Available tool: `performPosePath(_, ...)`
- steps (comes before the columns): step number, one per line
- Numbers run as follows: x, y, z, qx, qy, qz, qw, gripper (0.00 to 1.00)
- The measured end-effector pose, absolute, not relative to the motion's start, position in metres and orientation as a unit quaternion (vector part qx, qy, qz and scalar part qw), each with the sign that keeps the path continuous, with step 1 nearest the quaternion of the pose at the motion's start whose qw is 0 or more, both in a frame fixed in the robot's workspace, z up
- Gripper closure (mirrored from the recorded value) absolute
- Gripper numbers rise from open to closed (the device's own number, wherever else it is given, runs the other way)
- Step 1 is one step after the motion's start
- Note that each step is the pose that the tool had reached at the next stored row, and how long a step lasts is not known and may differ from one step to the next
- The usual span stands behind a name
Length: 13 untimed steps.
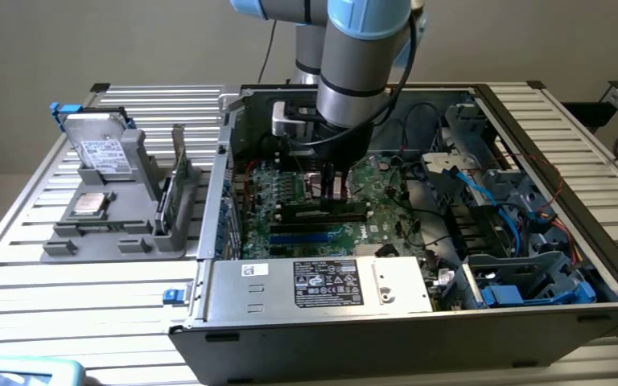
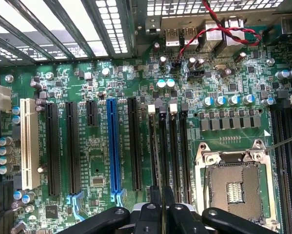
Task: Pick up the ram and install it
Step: 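Insert the ram into the slot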
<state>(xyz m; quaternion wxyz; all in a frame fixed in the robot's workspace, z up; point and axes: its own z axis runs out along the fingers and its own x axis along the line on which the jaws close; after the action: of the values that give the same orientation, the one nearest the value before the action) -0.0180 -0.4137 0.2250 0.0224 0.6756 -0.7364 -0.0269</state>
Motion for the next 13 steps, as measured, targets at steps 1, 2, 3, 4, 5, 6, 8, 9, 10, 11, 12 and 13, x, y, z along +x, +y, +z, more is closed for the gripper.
performPosePath(1,-0.0180,-0.4137,0.2245,0.675,-0.737,-0.027,0.022,0.87)
performPosePath(2,-0.0180,-0.4139,0.2242,0.675,-0.737,-0.027,0.022,0.87)
performPosePath(3,-0.0180,-0.4143,0.2240,0.675,-0.737,-0.027,0.022,0.87)
performPosePath(4,-0.0180,-0.4143,0.2240,0.674,-0.738,-0.027,0.022,0.87)
performPosePath(5,-0.0180,-0.4143,0.2240,0.674,-0.738,-0.027,0.022,0.87)
performPosePath(6,-0.0180,-0.4143,0.2240,0.673,-0.738,-0.027,0.022,0.87)
performPosePath(8,-0.0180,-0.4143,0.2242,0.672,-0.740,-0.027,0.022,0.87)
performPosePath(9,-0.0180,-0.4143,0.2246,0.671,-0.740,-0.027,0.022,0.87)
performPosePath(10,-0.0179,-0.4142,0.2250,0.670,-0.741,-0.027,0.021,0.87)
performPosePath(11,-0.0179,-0.4142,0.2258,0.670,-0.742,-0.027,0.022,0.87)
performPosePath(12,-0.0179,-0.4143,0.2266,0.669,-0.743,-0.027,0.022,0.87)
performPosePath(13,-0.0179,-0.4143,0.2266,0.668,-0.744,-0.027,0.022,0.87)
